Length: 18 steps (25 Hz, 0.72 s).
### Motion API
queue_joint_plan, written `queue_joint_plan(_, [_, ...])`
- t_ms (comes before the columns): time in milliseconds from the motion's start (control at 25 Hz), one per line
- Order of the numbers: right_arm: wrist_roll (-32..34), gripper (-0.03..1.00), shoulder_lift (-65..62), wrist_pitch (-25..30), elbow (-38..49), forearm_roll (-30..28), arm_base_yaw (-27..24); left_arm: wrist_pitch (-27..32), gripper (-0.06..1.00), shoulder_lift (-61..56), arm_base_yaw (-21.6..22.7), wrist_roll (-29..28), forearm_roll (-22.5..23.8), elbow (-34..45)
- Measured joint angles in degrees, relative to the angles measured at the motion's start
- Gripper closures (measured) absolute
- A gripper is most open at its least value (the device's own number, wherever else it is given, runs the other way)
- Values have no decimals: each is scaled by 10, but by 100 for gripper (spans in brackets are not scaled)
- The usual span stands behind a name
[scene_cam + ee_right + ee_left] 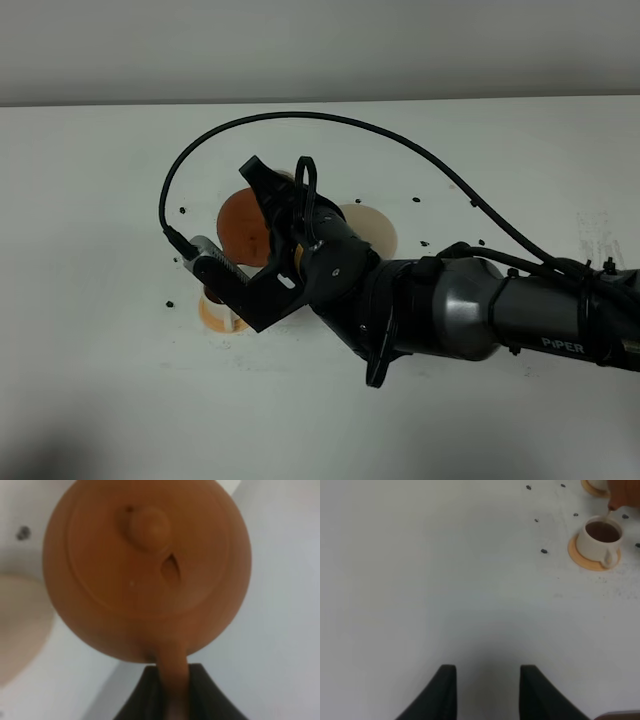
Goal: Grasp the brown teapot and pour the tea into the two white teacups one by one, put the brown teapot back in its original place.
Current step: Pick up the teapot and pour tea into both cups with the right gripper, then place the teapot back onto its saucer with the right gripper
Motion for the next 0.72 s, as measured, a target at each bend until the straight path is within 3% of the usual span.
queue_joint_plan(360, [-1,88,-11,-1,0,94,0,0,65,0,0,0,0,0])
queue_joint_plan(480, [-1,88,-38,2,0,151,0,0,65,0,0,0,0,0])
queue_joint_plan(600, [-1,88,-68,12,0,251,0,0,65,0,0,0,0,0])
queue_joint_plan(720, [0,88,-98,24,0,402,-1,0,65,0,0,0,0,0])
